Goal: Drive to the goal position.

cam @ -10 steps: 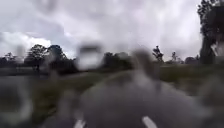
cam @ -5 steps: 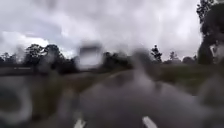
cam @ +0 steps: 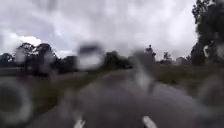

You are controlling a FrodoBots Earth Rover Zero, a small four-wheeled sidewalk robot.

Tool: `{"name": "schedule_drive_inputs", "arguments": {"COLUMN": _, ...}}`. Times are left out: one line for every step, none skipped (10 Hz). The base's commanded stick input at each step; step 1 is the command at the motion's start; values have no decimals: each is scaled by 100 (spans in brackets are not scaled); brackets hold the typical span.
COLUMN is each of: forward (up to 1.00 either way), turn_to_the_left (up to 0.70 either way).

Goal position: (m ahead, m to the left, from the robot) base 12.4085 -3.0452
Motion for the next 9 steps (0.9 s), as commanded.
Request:
{"name": "schedule_drive_inputs", "arguments": {"forward": 85, "turn_to_the_left": 0}}
{"name": "schedule_drive_inputs", "arguments": {"forward": 85, "turn_to_the_left": 0}}
{"name": "schedule_drive_inputs", "arguments": {"forward": 85, "turn_to_the_left": 0}}
{"name": "schedule_drive_inputs", "arguments": {"forward": 85, "turn_to_the_left": 0}}
{"name": "schedule_drive_inputs", "arguments": {"forward": 85, "turn_to_the_left": 0}}
{"name": "schedule_drive_inputs", "arguments": {"forward": 85, "turn_to_the_left": 0}}
{"name": "schedule_drive_inputs", "arguments": {"forward": 85, "turn_to_the_left": 0}}
{"name": "schedule_drive_inputs", "arguments": {"forward": 85, "turn_to_the_left": 0}}
{"name": "schedule_drive_inputs", "arguments": {"forward": 85, "turn_to_the_left": 0}}
